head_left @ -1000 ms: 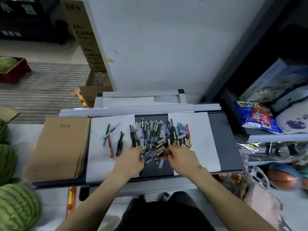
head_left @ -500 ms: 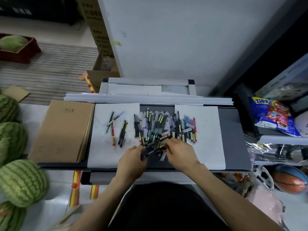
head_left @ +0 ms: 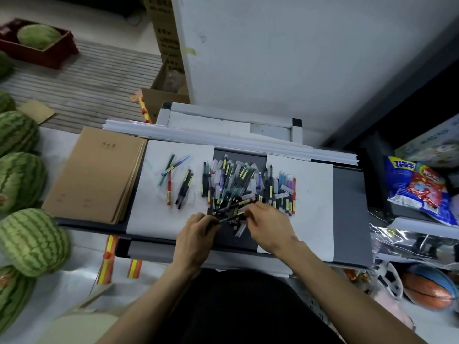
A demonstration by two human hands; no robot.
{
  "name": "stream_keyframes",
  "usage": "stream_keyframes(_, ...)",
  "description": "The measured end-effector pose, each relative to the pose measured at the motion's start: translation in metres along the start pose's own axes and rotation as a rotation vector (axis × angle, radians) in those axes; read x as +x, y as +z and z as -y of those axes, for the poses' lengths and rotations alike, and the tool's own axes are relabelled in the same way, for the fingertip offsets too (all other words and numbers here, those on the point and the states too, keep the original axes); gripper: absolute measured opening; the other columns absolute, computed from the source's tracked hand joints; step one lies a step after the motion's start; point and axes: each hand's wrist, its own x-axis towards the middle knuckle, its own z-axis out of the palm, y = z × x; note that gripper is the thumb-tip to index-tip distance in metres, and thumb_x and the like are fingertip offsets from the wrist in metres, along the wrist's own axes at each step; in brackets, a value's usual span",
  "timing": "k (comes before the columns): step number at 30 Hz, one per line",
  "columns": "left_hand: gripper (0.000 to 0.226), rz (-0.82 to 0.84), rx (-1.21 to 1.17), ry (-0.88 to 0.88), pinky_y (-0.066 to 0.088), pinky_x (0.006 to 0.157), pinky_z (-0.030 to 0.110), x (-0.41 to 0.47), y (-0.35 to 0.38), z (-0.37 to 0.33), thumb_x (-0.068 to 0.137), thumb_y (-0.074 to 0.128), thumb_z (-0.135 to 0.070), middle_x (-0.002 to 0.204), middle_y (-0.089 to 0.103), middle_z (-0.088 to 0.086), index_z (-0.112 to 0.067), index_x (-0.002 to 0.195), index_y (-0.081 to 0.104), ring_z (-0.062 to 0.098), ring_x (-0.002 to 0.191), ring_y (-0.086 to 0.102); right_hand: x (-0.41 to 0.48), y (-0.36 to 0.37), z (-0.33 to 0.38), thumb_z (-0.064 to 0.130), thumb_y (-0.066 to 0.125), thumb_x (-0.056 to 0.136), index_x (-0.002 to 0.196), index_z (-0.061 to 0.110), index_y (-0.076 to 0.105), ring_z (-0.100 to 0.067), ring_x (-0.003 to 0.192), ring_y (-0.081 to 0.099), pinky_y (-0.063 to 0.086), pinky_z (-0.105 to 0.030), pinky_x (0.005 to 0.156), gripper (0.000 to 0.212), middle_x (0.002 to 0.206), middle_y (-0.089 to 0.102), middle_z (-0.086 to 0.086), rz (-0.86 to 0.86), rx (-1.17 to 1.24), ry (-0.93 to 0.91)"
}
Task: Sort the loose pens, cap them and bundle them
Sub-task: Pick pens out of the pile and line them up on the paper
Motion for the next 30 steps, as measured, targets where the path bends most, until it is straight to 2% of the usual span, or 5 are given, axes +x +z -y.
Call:
stream_keyframes(9, 0.005, -0.223, -0.798, -0.350, 0.061, 0.078, 0.031, -0.003, -0.014, -0.015, 0.092, 0.080, -0.016, 0.089, 0.079, 0.004, -0.013, 0.096, 0.081, 0.022, 0.086, 0.075, 0.015, -0.002, 0.004, 0.025, 0.055, 0.101, 0.119, 0.021, 0.067, -0.019, 0.105, 0.066, 0.057, -0.034, 0.079, 0.022, 0.119, 0.069, 0.006, -0.062, 0.043, -0.007)
stream_keyframes(14, 0.021, -0.371, -1.221, -0.634, 0.062, 0.091, 0.045, 0.008, -0.018, -0.007, 0.099, 0.065, -0.006, 0.101, 0.075, 0.026, 0.012, 0.110, 0.067, 0.034, 0.099, 0.075, 0.027, 0.002, 0.013, 0.013, 0.062, 0.095, 0.120, 0.014, 0.070, -0.026, 0.109, 0.065, 0.057, -0.040, 0.089, 0.026, 0.117, 0.070, -0.003, -0.082, -0.018, -0.096)
stream_keyframes(20, 0.013, -0.404, -1.398, -0.821, 0.062, 0.088, 0.051, 0.016, -0.030, 0.002, 0.102, 0.057, -0.011, 0.084, 0.070, 0.018, 0.000, 0.105, 0.063, 0.030, 0.084, 0.071, 0.044, 0.016, 0.024, 0.009, 0.056, 0.093, 0.114, 0.014, 0.067, -0.028, 0.109, 0.058, 0.047, -0.039, 0.096, 0.024, 0.111, 0.066, -0.003, -0.030, -0.213, -0.236)
stream_keyframes(25, 0.017, -0.320, -1.540, -0.993, 0.057, 0.069, 0.039, 0.019, -0.035, 0.007, 0.106, 0.054, -0.018, 0.078, 0.057, 0.006, -0.006, 0.116, 0.060, 0.020, 0.064, 0.056, 0.049, 0.019, 0.020, 0.010, 0.056, 0.094, 0.114, 0.013, 0.068, -0.027, 0.108, 0.058, 0.045, -0.038, 0.094, 0.023, 0.110, 0.067, -0.002, -0.044, -0.254, -0.260)
stream_keyframes(30, 0.015, -0.189, -1.583, -1.001, 0.056, 0.069, 0.039, 0.022, -0.041, 0.011, 0.106, 0.056, -0.023, 0.084, 0.059, 0.008, -0.009, 0.109, 0.060, 0.021, 0.064, 0.056, 0.047, 0.002, 0.040, 0.017, 0.065, 0.097, 0.115, 0.015, 0.071, -0.021, 0.103, 0.063, 0.054, -0.038, 0.089, 0.019, 0.110, 0.071, 0.001, -0.115, 0.035, -0.142)
